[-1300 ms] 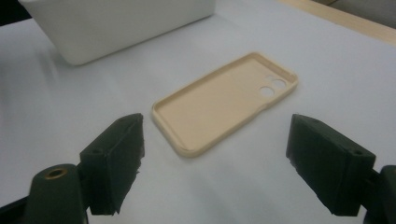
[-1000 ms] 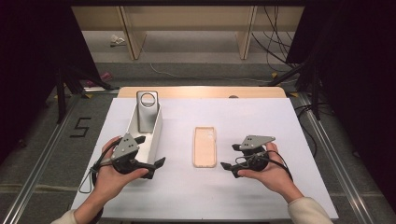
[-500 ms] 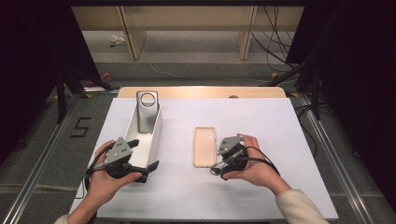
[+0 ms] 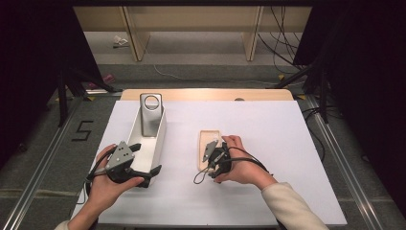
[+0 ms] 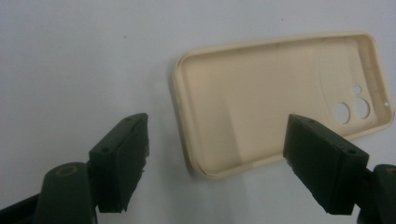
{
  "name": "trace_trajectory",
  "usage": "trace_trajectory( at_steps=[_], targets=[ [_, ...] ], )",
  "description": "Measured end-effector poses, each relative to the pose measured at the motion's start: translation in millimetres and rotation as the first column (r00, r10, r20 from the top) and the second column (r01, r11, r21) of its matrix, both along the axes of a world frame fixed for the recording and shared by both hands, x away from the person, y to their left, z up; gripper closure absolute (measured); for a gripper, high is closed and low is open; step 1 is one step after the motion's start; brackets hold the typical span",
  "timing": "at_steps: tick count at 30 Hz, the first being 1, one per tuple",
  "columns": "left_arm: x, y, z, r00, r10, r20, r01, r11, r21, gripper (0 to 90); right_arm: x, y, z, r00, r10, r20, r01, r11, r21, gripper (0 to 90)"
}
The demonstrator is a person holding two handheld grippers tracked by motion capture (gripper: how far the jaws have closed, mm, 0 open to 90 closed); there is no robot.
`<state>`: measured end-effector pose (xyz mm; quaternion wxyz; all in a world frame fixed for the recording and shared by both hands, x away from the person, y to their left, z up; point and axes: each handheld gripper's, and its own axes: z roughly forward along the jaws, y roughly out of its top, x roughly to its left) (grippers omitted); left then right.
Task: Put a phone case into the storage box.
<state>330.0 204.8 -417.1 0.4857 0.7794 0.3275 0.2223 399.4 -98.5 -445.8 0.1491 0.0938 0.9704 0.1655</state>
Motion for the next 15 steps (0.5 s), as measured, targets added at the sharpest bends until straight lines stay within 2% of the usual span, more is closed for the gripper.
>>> trace_trajectory(
  at_steps=[5, 15],
  targets=[
    [-0.3, -0.6, 0.3, 1.0, -0.001, 0.004, 0.001, 1.0, 0.0, 0.0, 3.8, 8.9, -3.0, 0.9998, 0.02, 0.009, -0.02, 0.9967, -0.079, 23.6],
    [0.0, 0.0, -0.1, 1.0, 0.001, 0.009, -0.001, 1.0, 0.006, 0.0, 7.7, 21.2, -7.2, 0.9983, 0.058, -0.005, -0.058, 0.991, -0.121, 24.6]
  ],
)
